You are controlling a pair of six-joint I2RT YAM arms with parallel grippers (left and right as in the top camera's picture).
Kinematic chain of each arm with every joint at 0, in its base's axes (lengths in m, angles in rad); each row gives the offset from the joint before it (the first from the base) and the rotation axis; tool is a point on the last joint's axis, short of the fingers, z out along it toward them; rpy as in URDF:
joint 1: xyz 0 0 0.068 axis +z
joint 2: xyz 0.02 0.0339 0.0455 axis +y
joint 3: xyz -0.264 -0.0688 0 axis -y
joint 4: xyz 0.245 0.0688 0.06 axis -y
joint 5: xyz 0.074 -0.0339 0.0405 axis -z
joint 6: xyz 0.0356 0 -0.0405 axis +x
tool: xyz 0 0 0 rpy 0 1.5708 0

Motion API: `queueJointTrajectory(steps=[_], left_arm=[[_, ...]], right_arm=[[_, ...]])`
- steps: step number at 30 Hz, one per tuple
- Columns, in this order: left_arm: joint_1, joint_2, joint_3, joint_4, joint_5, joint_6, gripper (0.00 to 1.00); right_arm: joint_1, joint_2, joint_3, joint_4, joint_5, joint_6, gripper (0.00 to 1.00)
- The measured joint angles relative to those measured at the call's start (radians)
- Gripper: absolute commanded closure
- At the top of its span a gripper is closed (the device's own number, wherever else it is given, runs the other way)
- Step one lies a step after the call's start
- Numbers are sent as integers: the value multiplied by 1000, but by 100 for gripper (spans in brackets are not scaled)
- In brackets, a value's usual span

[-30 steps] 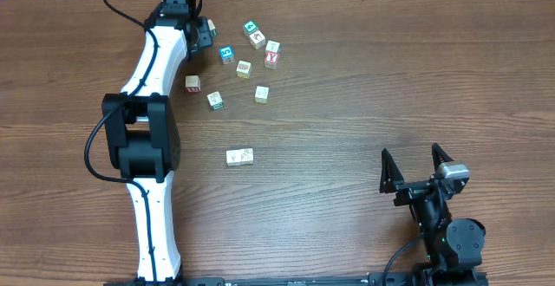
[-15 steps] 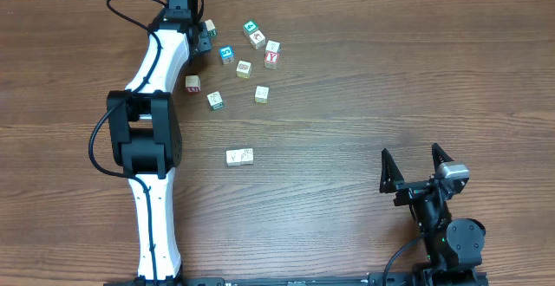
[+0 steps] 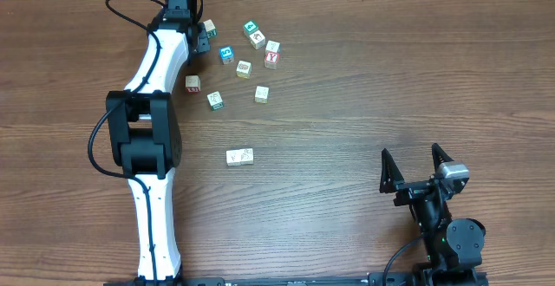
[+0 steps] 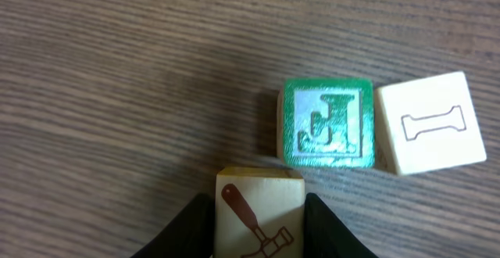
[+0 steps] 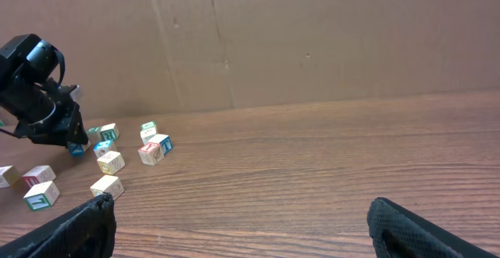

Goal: Form a horizontal line
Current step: 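Lower the left gripper and grasp the hammer picture block, then lift the hammer block and carry it down beside the row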

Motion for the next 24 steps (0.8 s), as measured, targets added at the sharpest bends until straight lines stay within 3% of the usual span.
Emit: queueJointTrajectory(steps=[17,24], left_arm=[[2,-50,-3,-128,0,5,76],[6,-269,-13,-257,0,19,76]], right_arm=[[0,0,0,0,0,0,0],[0,0,0,0,0,0,0]])
